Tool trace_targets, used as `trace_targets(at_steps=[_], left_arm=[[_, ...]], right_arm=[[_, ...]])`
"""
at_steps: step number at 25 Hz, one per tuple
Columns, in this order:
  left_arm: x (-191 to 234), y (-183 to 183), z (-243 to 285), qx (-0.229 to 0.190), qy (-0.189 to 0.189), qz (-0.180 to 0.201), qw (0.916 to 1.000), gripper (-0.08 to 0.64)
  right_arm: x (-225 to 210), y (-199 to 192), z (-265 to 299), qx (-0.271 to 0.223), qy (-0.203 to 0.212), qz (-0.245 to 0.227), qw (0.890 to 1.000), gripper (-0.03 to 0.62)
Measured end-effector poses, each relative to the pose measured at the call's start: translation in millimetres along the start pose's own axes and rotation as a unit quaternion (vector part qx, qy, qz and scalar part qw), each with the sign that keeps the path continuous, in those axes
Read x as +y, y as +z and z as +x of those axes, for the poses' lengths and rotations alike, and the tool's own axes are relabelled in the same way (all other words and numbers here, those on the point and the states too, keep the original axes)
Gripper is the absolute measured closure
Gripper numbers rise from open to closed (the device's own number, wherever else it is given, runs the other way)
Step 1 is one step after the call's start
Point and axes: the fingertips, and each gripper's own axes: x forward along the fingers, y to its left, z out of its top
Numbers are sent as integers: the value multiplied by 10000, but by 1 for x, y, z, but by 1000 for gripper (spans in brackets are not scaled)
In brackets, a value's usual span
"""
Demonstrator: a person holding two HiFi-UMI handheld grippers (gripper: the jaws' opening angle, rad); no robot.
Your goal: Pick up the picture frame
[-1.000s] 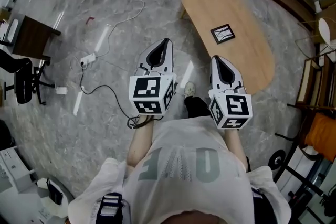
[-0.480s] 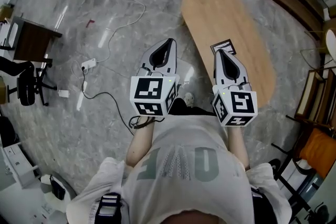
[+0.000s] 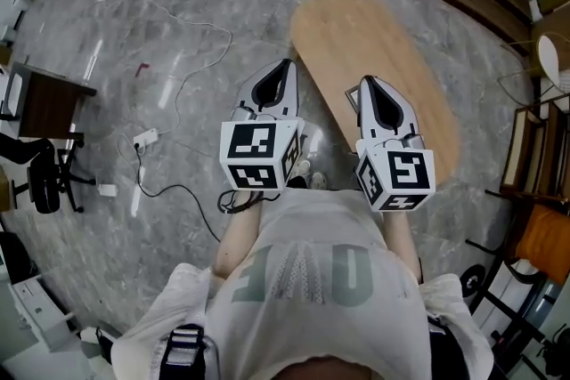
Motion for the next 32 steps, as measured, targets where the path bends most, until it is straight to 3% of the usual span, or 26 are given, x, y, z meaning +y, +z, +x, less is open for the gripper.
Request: trace_targets(at_steps=[22, 32], left_arm=[[4, 8, 21, 31, -506, 197, 9985, 551], [28, -23, 61, 245, -557, 250, 9978, 551]], right_arm=[[-3, 14, 15, -219, -409, 128, 9988, 586], [-13, -4, 58, -97, -383, 94, 9992, 586]])
